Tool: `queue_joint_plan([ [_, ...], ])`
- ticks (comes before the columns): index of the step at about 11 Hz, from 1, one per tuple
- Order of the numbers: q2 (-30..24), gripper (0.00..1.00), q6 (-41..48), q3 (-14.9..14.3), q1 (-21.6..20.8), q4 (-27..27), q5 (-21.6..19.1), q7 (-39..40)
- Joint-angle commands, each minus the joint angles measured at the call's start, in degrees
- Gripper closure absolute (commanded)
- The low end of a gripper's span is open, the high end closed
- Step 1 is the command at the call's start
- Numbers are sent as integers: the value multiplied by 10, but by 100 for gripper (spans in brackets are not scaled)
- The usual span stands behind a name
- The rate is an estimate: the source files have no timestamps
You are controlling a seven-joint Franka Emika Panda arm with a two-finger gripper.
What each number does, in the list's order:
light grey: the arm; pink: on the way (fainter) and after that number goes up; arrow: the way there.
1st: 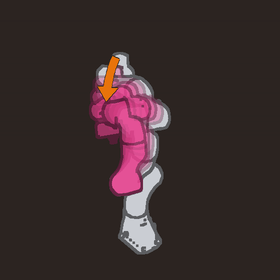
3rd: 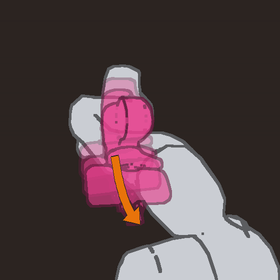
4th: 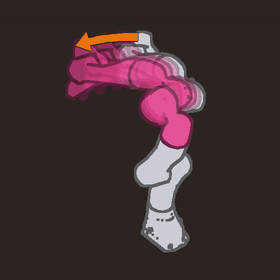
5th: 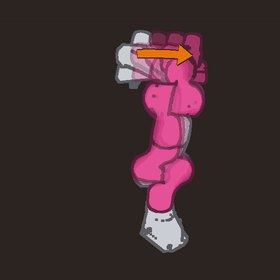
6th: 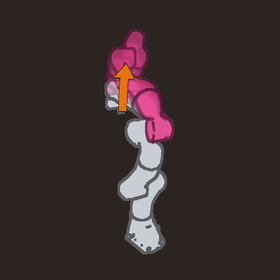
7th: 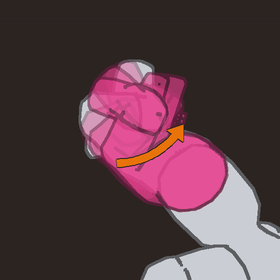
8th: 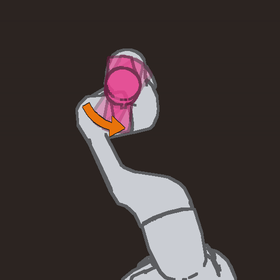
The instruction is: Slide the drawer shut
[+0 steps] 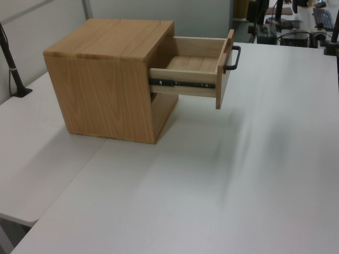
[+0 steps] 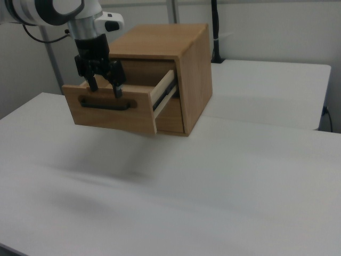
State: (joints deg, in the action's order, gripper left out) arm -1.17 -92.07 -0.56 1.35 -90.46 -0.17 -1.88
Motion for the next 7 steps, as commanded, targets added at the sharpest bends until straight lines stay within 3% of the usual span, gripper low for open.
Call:
queue_joint_plan([
  [1,-1,0,-1,-4,-17,1,13,4],
  [7,-1,0,0,-5,-17,0,12,9],
])
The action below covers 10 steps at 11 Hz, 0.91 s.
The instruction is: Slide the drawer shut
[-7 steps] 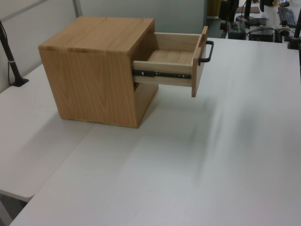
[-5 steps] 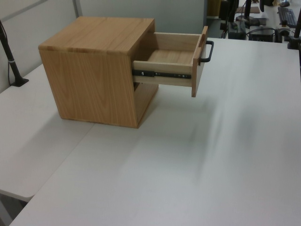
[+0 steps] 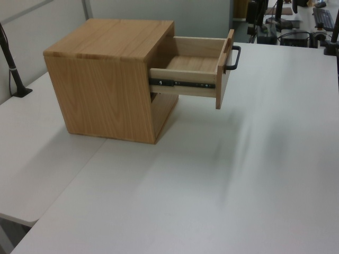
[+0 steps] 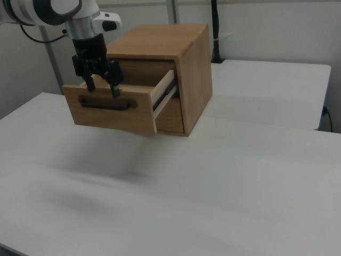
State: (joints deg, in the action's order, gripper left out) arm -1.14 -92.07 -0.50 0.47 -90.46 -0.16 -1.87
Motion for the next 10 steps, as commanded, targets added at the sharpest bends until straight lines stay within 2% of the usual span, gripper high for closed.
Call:
queue_joint_plan([
  [1,-2,0,1,-6,-8,0,12,10],
  [3,-2,0,2,-6,-8,-1,16,34],
  [5,-1,0,4,-6,-12,-15,30,135],
  [8,3,1,15,8,-28,-33,35,145],
  [9,7,4,10,9,-39,-47,35,145],
  [10,13,16,8,9,-49,-53,35,141],
])
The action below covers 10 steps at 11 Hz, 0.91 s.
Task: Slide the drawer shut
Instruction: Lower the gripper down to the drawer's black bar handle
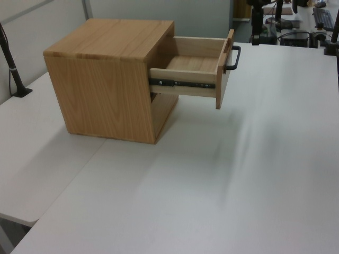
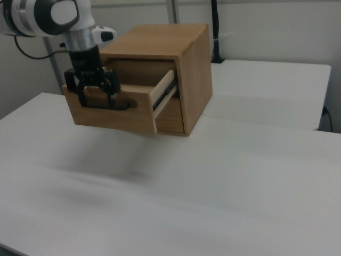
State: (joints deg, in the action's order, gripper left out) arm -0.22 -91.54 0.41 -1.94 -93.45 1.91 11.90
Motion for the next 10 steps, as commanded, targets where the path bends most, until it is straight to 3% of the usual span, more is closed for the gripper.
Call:
queue_joint_plan([
  [1,9,39,1,0,-25,-23,9,1],
  [2,18,78,1,0,-27,-23,3,-11],
  [3,22,100,-8,0,-36,-23,0,-48],
  [7,41,100,-95,0,-47,-27,0,-245],
  [10,50,100,-149,1,-45,-24,-1,-321],
])
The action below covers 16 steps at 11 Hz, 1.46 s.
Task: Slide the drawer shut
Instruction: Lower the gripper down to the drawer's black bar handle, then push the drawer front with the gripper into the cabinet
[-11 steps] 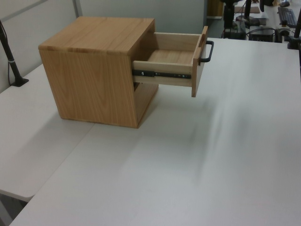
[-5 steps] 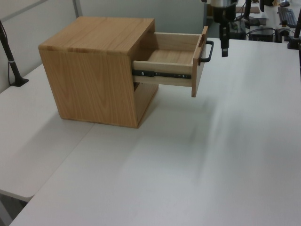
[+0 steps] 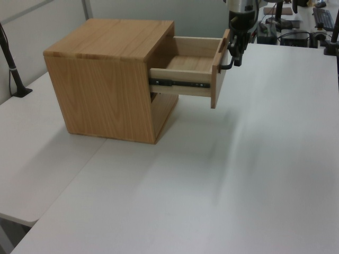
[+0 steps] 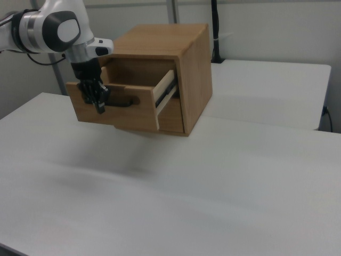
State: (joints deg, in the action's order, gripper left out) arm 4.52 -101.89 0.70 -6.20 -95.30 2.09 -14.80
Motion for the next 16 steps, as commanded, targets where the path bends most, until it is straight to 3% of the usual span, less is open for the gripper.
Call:
queue_joint_plan([
  [1,7,100,-62,-3,-1,-2,-3,-63],
  [4,39,100,-112,-3,-1,17,2,-64],
  [11,110,100,-203,-3,1,95,7,-181],
  [16,158,100,-270,-4,2,139,57,-261],
])
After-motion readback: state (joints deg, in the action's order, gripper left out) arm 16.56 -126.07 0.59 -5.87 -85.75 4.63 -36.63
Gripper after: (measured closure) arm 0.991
